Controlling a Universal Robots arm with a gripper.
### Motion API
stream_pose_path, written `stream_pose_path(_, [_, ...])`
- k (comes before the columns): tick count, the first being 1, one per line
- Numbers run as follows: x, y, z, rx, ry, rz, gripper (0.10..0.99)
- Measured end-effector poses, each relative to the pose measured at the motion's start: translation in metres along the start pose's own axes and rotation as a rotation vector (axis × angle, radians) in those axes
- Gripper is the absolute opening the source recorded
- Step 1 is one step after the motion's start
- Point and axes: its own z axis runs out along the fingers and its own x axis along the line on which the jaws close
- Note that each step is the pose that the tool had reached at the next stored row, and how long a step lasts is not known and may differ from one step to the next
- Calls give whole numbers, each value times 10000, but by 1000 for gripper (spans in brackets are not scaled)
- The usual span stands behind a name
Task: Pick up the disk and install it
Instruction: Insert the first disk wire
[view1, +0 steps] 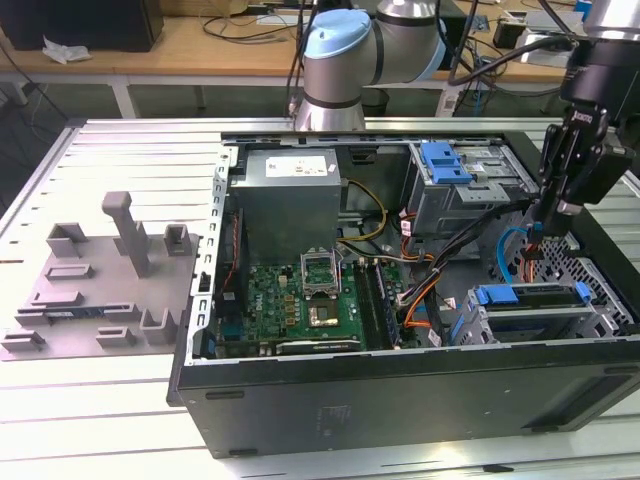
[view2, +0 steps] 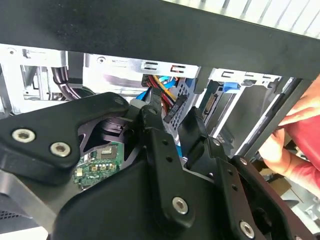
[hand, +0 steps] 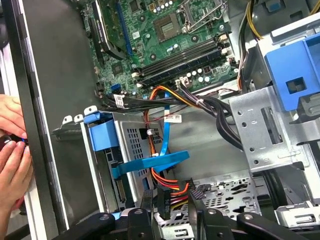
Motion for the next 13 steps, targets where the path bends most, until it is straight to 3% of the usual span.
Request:
stream_pose_path(1, [-25, 7, -3, 53, 195, 28, 412])
stream_pose_path(2, [-49, 15, -8, 72, 266, 37, 412])
stream_pose_path(6, [-106, 31, -8, 78, 289, 38, 412])
stream_pose_path(13, [-117, 30, 6, 97, 299, 2, 412])
